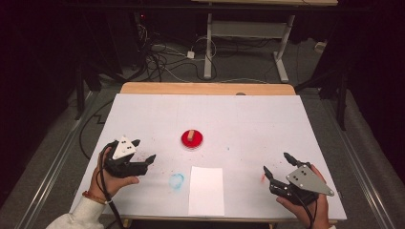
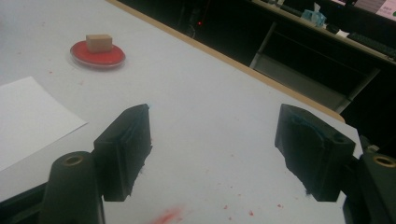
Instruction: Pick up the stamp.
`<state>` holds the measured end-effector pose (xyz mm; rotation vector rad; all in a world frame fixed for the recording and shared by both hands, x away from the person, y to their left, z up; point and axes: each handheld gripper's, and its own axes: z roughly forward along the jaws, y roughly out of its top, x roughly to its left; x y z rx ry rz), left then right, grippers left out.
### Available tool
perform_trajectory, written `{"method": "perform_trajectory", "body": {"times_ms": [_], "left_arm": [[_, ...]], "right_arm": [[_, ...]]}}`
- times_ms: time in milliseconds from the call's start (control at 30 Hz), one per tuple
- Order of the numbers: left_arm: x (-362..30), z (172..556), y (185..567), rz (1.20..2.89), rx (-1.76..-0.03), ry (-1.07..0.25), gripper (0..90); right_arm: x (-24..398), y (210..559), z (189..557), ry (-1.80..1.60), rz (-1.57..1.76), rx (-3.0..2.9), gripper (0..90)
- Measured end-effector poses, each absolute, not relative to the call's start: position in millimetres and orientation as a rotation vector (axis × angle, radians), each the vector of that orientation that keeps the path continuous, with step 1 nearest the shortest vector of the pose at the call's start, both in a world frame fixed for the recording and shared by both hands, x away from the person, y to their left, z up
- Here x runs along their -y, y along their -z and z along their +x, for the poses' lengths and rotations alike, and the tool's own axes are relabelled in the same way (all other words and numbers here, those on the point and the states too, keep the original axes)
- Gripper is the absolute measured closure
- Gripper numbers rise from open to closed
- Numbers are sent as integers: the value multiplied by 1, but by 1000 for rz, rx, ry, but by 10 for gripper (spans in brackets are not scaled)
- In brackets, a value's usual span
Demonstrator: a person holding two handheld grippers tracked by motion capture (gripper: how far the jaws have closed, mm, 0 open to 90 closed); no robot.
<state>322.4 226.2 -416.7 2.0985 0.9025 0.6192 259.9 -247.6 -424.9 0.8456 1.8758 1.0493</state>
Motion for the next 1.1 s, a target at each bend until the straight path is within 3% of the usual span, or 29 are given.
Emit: {"method": "perform_trajectory", "body": {"times_ms": [733, 1100], "left_arm": [[-159, 381, 409, 2196, -926, -442, 259], [-121, 419, 414, 2278, -980, -353, 340]], "right_arm": [[247, 434, 261, -995, 841, -1897, 276], [247, 435, 263, -979, 838, -1904, 280]]}}
